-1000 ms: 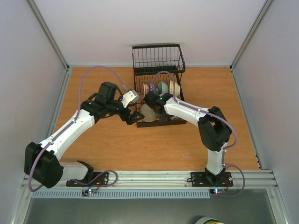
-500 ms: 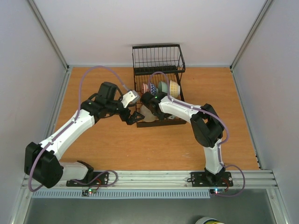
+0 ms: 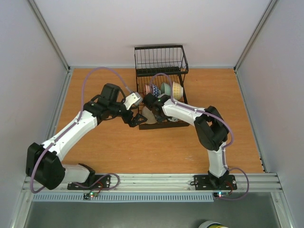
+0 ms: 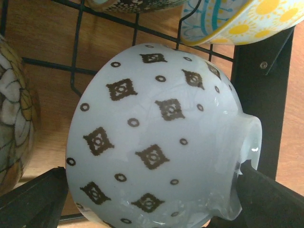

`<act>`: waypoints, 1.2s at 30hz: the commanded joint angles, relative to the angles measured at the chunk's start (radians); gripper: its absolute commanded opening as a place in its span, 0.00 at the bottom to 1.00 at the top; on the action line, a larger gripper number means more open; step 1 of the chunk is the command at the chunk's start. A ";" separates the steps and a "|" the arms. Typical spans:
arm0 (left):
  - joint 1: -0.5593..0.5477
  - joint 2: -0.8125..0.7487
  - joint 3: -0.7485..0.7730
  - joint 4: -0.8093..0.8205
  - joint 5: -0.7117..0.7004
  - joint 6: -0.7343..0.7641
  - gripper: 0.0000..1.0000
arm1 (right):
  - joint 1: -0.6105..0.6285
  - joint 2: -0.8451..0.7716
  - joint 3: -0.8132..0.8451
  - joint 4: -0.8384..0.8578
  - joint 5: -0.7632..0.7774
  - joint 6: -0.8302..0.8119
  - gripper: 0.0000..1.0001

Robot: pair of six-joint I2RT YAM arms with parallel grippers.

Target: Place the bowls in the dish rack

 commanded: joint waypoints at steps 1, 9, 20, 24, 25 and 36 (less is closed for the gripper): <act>-0.002 0.006 0.014 0.016 0.014 0.012 0.99 | 0.005 -0.036 -0.053 0.067 -0.093 -0.009 0.98; -0.002 0.013 0.018 0.015 0.016 0.015 0.99 | 0.011 -0.143 -0.105 0.101 -0.064 -0.015 0.99; -0.002 0.011 0.015 0.023 -0.035 0.012 0.99 | 0.048 -0.477 -0.255 0.216 0.000 -0.016 0.99; -0.002 0.000 0.008 0.046 -0.111 -0.002 0.99 | 0.048 -0.632 -0.329 0.233 -0.034 0.011 0.99; -0.002 -0.003 0.007 0.054 -0.136 -0.005 0.99 | 0.048 -0.671 -0.342 0.216 -0.026 0.027 0.99; 0.014 -0.059 -0.023 0.147 -0.378 -0.062 0.99 | 0.048 -0.964 -0.515 0.007 0.154 0.221 0.99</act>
